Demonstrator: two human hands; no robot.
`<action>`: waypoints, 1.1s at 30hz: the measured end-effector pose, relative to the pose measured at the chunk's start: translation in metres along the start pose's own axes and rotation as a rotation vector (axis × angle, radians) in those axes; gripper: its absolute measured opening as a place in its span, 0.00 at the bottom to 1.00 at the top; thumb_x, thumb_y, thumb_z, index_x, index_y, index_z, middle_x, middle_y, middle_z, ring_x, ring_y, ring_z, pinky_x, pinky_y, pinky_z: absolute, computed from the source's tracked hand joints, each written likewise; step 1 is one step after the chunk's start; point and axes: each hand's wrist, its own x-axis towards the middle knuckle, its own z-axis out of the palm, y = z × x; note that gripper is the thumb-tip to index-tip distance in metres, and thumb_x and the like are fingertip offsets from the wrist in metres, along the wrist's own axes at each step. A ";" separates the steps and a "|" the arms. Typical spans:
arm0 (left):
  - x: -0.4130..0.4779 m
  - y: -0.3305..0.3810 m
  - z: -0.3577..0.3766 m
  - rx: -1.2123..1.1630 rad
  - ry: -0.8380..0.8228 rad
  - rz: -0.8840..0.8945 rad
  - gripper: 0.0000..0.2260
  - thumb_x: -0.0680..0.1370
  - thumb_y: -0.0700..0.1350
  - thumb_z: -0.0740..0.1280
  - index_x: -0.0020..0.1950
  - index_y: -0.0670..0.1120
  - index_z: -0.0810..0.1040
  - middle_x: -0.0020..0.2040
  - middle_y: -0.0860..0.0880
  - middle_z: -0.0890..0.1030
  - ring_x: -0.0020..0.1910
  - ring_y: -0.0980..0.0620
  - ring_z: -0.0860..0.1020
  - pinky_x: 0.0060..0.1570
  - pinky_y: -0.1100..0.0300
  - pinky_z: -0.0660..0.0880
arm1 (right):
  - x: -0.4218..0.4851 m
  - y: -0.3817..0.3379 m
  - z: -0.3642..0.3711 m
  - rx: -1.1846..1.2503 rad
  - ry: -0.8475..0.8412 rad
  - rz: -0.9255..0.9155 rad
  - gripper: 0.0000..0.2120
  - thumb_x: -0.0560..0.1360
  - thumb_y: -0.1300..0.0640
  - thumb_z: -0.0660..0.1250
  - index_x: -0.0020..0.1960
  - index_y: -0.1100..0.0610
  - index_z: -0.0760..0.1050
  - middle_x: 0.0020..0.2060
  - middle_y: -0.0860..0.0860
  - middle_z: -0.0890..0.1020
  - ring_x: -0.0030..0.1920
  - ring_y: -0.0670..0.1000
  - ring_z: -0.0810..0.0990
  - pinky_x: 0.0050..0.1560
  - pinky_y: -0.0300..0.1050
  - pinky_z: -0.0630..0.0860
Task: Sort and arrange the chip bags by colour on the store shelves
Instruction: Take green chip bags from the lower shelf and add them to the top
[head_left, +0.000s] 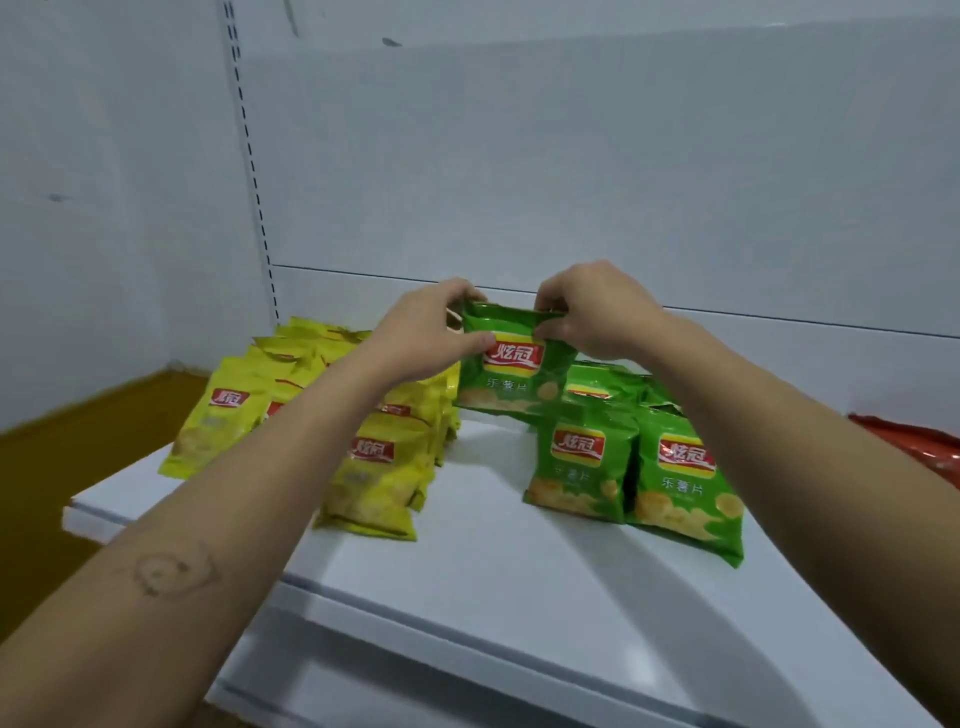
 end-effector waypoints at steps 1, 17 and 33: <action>0.014 -0.011 -0.002 0.021 -0.006 0.011 0.17 0.73 0.50 0.73 0.60 0.51 0.77 0.53 0.52 0.80 0.53 0.52 0.78 0.54 0.55 0.76 | 0.017 -0.001 0.005 -0.016 -0.020 0.018 0.10 0.74 0.50 0.70 0.54 0.52 0.80 0.49 0.50 0.81 0.48 0.52 0.75 0.50 0.49 0.76; 0.138 -0.095 0.017 0.044 -0.188 0.262 0.20 0.78 0.55 0.65 0.68 0.51 0.72 0.65 0.51 0.76 0.64 0.52 0.72 0.62 0.59 0.67 | 0.124 0.046 0.034 -0.028 -0.204 0.218 0.05 0.74 0.53 0.71 0.48 0.53 0.79 0.43 0.50 0.79 0.45 0.51 0.75 0.41 0.42 0.67; 0.139 -0.122 0.050 0.461 -0.291 0.347 0.22 0.77 0.57 0.63 0.70 0.53 0.70 0.68 0.48 0.73 0.68 0.46 0.69 0.64 0.48 0.68 | 0.136 0.013 0.125 -0.491 -0.266 0.117 0.09 0.76 0.53 0.66 0.55 0.54 0.78 0.44 0.52 0.76 0.45 0.55 0.76 0.39 0.45 0.67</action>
